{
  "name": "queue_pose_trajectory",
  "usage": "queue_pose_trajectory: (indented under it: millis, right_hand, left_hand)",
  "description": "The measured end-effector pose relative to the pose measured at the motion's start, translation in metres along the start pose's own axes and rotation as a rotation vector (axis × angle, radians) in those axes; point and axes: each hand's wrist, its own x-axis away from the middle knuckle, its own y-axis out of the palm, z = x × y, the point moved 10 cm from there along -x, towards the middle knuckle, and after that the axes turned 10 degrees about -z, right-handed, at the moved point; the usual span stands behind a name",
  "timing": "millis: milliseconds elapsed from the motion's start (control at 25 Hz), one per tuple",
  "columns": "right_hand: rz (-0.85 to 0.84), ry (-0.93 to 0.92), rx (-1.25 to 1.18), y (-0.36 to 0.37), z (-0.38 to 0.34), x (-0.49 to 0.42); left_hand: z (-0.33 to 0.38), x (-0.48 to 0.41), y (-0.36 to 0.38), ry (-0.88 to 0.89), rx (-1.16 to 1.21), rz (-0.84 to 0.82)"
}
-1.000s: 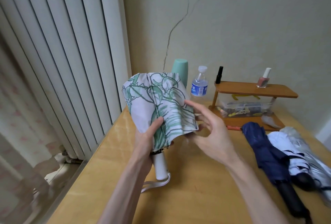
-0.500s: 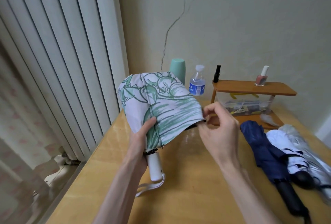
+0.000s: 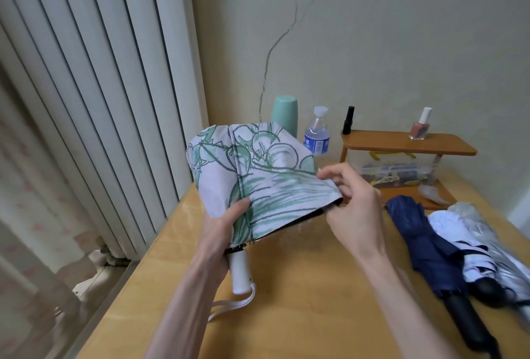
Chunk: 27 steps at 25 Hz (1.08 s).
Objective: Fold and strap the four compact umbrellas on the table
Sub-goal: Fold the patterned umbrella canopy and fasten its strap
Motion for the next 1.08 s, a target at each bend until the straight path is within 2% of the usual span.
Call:
queue_pose_trajectory:
  millis: [200,320,400,480,520,600,640,680,760,800,880,960,1080]
  right_hand:
    - [0.132,-0.074,0.184,-0.011,-0.004,0.006]
    - [0.135,0.004,0.046,-0.007,0.007,0.008]
    - [0.046,0.079,-0.130,-0.002,0.020,0.004]
    - [-0.018,0.088,-0.199,0.003,0.020,0.003]
    - [0.000,0.051,-0.146,0.001,0.016,0.004]
    - [0.042,-0.075,0.146,-0.003,0.001,0.007]
    - [0.016,-0.118,0.244,0.000,-0.002,0.007]
    - [-0.086,-0.112,0.219,0.004,0.003,0.003]
    - [-0.425,0.017,-0.143,0.019,0.015,-0.001]
    - [-0.507,0.083,-0.329,0.020,0.017,-0.001]
    - [-0.473,0.121,-0.432,0.010,0.018,-0.004]
    - [-0.424,0.081,-0.333,0.008,0.012,-0.010]
    - [-0.451,0.080,-0.213,0.017,0.015,-0.010]
  left_hand:
    - [0.001,-0.004,-0.006,0.045,-0.084,-0.060]
    - [0.009,-0.005,-0.010,0.085,-0.129,-0.075]
    - [0.013,-0.005,-0.015,0.094,-0.121,-0.043]
    - [0.014,-0.005,-0.020,0.104,-0.099,-0.011]
    - [0.014,-0.005,-0.021,0.111,-0.090,0.001]
    - [0.013,-0.006,-0.021,0.132,-0.081,0.024]
    - [0.013,-0.006,-0.023,0.135,-0.095,0.041]
    - [0.014,-0.006,-0.026,0.132,-0.130,0.056]
    - [0.017,-0.004,-0.032,0.135,-0.269,0.076]
    - [0.021,-0.002,-0.035,0.139,-0.355,0.075]
    - [0.024,0.000,-0.032,0.119,-0.515,0.015]
    - [0.022,0.002,-0.018,0.083,-0.639,-0.107]
    - [0.018,0.009,0.006,0.060,-0.750,-0.242]
